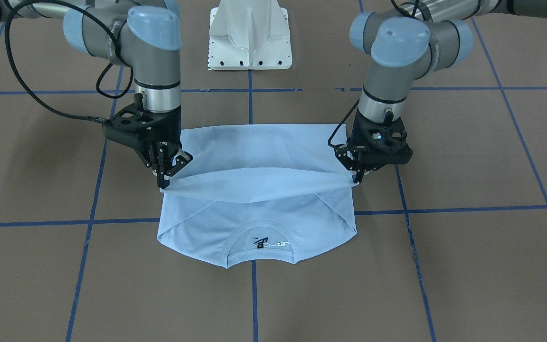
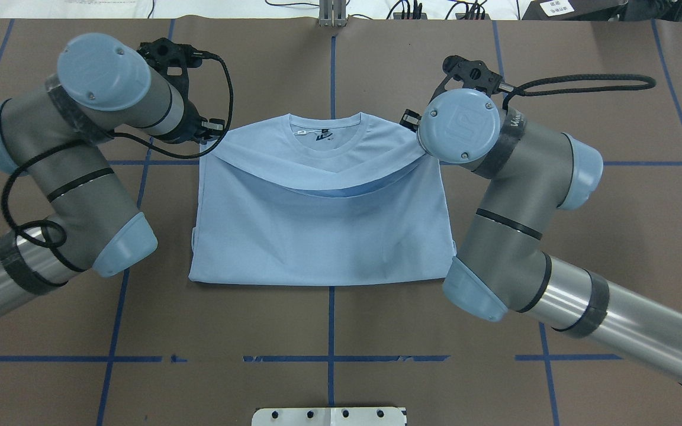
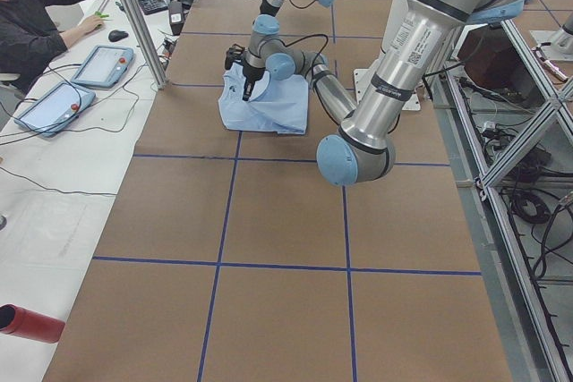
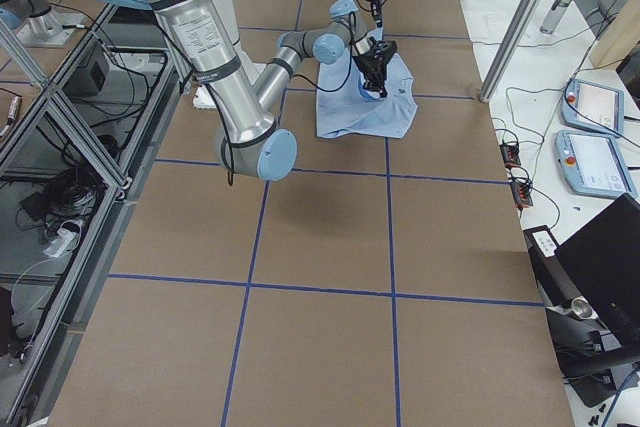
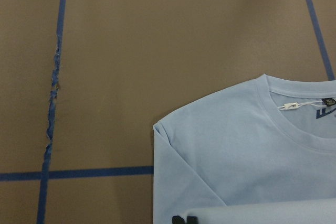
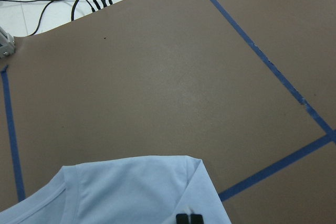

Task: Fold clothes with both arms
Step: 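Lay the hem down near the collar and open both grippers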

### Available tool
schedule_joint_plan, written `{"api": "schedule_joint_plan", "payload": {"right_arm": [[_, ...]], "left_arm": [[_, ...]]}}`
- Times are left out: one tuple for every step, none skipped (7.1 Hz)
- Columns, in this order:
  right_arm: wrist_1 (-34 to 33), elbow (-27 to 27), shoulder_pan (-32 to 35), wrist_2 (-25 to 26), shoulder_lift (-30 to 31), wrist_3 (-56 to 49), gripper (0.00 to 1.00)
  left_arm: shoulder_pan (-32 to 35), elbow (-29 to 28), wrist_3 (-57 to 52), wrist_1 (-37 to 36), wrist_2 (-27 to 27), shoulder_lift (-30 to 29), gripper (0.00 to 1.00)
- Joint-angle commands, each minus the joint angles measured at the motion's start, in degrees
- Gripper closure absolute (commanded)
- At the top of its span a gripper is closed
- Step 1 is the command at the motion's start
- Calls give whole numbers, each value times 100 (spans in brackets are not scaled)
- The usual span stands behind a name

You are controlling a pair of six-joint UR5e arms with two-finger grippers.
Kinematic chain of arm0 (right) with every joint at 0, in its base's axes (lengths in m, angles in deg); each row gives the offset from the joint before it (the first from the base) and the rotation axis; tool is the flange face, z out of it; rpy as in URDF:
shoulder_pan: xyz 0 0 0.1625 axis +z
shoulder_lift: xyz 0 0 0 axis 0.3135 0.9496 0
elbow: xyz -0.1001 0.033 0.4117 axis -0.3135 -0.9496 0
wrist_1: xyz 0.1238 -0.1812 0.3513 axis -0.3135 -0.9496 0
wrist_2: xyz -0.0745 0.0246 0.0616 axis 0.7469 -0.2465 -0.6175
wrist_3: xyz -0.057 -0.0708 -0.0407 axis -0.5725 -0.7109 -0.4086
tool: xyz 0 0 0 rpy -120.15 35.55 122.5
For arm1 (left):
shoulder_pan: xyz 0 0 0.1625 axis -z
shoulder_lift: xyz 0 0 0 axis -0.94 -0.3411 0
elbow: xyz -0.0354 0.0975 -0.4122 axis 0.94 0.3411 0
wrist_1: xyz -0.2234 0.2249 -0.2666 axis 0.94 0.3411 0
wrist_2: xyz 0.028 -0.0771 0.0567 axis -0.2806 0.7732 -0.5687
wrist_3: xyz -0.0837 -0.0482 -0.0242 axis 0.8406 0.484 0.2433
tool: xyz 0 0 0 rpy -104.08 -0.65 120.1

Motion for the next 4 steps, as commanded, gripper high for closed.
{"api": "schedule_joint_plan", "payload": {"right_arm": [[843,-1012,152,-12,-129,-74,100],[864,-1111,248,-125,-130,-135,100],[907,-1173,249,-135,-130,-118,100],[908,-1173,249,-144,-121,-109,100]], "left_arm": [[16,-1042,-12,866,-156,-160,100],[16,-1149,-20,903,-210,-203,100],[7,-1316,-20,904,-219,-256,100],[7,-1344,-20,912,-219,-256,100]]}}
